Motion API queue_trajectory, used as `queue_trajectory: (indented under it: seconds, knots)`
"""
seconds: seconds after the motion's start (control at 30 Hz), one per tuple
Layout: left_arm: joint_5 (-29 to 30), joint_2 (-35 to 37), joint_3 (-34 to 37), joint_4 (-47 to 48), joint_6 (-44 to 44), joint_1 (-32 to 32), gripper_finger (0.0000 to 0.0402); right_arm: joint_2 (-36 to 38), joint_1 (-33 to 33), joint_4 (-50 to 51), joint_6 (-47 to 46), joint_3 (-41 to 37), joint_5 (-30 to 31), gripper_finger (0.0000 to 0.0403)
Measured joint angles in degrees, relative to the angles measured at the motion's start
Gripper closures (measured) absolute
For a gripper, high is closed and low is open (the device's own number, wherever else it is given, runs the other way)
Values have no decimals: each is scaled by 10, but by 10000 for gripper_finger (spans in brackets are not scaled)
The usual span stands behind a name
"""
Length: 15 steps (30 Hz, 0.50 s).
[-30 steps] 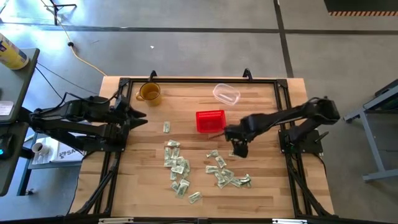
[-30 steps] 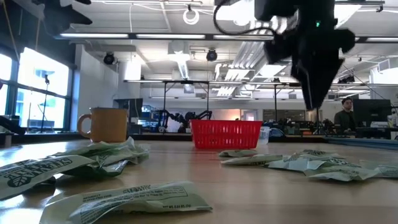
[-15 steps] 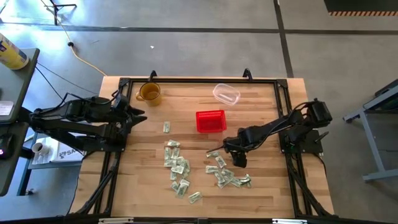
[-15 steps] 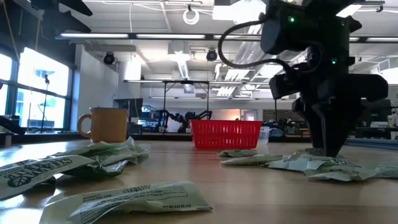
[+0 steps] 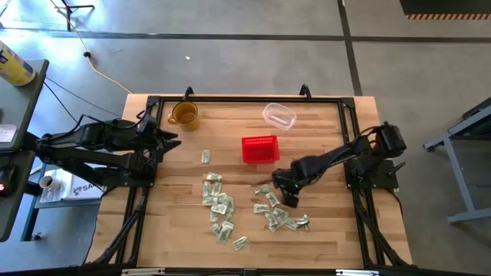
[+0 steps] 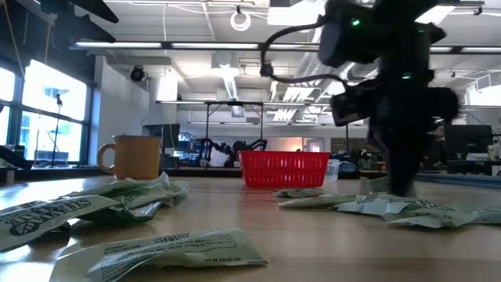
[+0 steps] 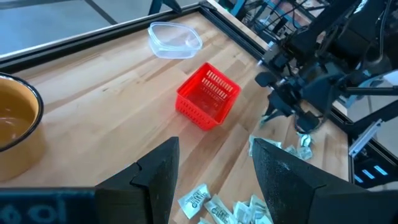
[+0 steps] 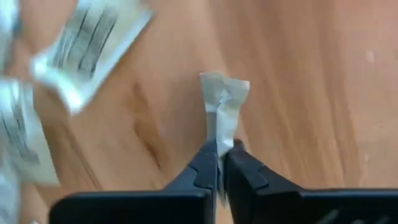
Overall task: Pick and place items into bin
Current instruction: Put the white packet into the red basket
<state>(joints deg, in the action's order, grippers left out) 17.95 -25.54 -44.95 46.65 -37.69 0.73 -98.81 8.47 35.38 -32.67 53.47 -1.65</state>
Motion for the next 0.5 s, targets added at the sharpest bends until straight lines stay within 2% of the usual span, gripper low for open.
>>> queue_trajectory:
  seconds: [0.1, 0.23, 0.37, 0.5]
  knots:
    - [5, 0, 0, 0, 0, 0, 165, 5, -40, -5, -26, 41, -11, 384]
    - [5, 0, 0, -1, 0, 0, 165, 40, -84, -10, 28, 129, -12, 398]
    - [5, 0, 0, 0, 1, 0, 165, 46, -137, -5, 71, 198, 55, 392]
    - [5, -2, 0, 4, 11, 0, 165, 1, -210, -3, 70, 215, 60, 394]
